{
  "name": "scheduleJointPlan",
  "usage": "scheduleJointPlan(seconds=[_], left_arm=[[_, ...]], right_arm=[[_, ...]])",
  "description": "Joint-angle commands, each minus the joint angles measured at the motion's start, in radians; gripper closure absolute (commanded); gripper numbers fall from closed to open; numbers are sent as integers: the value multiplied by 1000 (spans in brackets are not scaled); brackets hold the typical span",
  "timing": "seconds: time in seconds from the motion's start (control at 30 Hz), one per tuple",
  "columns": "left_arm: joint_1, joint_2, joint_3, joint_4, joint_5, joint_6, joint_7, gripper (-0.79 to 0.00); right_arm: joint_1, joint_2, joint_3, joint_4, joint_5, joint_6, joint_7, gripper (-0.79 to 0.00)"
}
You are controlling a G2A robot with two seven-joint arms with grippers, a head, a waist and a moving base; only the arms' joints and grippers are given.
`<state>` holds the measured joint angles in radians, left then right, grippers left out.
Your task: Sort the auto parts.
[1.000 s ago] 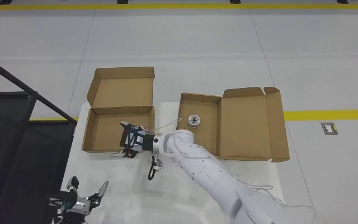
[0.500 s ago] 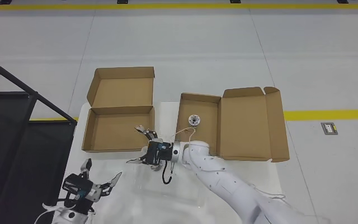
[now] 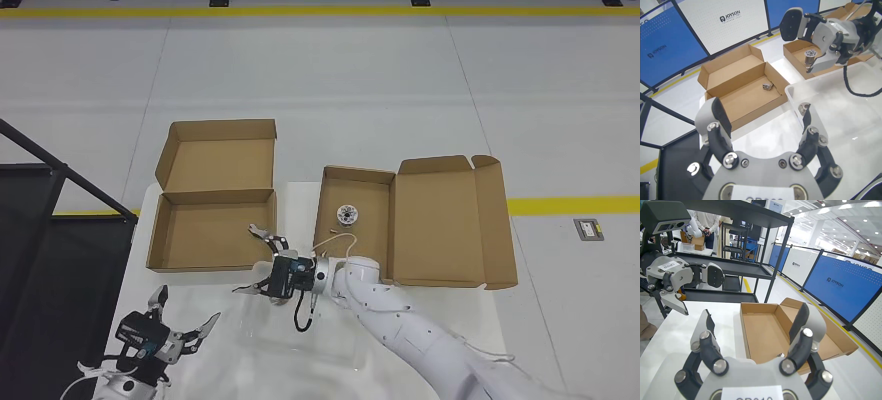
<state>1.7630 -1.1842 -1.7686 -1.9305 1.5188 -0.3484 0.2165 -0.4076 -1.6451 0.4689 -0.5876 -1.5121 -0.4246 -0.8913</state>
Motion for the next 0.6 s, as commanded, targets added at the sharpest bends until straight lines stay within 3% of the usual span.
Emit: scheduleJointPlan(seconds=[0.0,0.17,0.33,0.57], left_arm=[[-11,1,5,7,10,-4,-18,-785],[-66,10,2,20,48,-73,-81,-785],[-163,23,12,50,87,-186,-132,-785],[-304,41,70,85,121,-385,-210,-785]], right_arm=[[-29,4,14,-19,20,12,-31,-785],[-43,45,52,-30,-46,47,-146,-785],[-90,114,103,-128,-148,67,-204,-785],[-288,266,284,-498,-322,63,-139,-785]])
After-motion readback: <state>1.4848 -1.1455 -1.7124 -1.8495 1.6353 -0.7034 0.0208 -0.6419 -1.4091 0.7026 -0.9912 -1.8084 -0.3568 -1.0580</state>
